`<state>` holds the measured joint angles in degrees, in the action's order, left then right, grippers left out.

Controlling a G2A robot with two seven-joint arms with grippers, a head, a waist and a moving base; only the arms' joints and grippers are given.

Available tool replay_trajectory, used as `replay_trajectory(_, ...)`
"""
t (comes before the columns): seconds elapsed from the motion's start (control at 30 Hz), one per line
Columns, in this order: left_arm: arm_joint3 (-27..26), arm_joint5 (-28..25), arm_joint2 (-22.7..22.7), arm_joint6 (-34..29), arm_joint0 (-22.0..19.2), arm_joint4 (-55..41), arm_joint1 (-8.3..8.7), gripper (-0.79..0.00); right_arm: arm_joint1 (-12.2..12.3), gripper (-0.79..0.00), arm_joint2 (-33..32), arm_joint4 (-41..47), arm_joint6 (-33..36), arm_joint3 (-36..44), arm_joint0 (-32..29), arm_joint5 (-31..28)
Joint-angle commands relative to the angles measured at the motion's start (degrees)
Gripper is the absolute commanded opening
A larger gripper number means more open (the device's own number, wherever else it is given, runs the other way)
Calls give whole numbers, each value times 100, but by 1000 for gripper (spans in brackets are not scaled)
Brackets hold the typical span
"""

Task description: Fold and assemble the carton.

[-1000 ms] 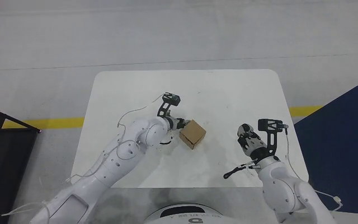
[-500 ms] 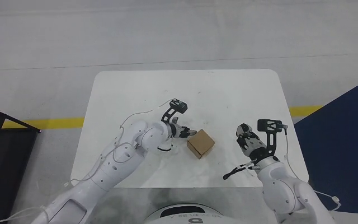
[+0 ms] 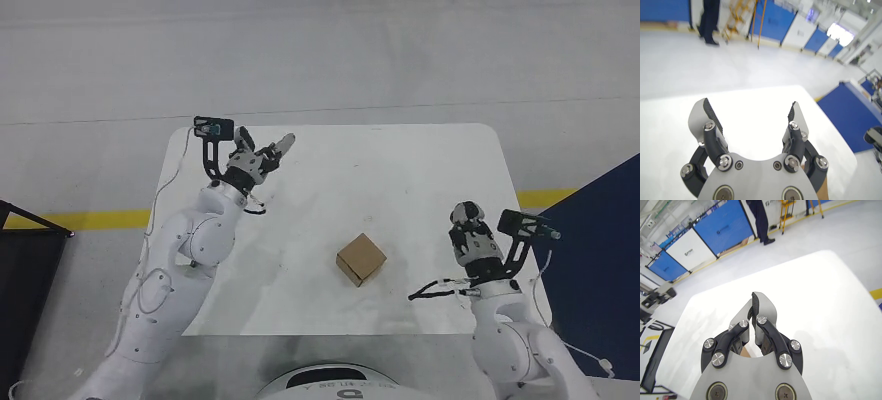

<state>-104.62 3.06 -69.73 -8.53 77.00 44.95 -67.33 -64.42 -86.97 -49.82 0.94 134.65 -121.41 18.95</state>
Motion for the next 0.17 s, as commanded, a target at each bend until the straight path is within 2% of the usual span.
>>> replay_trajectory(0.0, 0, 0, 0, 0, 0, 0, 0, 0, 0, -770, 0, 0, 0, 0, 0, 0)
replay_trajectory(0.07, 1, -10, 6, 449, 11, -153, -2, -1, 0, -661, 3, 3, 35, 0, 2, 3)
replay_trajectory(0.1, 6, -7, 17, 456, -10, -166, -2, 0, 1, -606, 4, 11, 54, 0, 5, 2)
replay_trajectory(0.13, 9, -4, 23, 304, -22, -166, -2, -1, 1, -516, 5, 15, 64, 0, 5, 1)
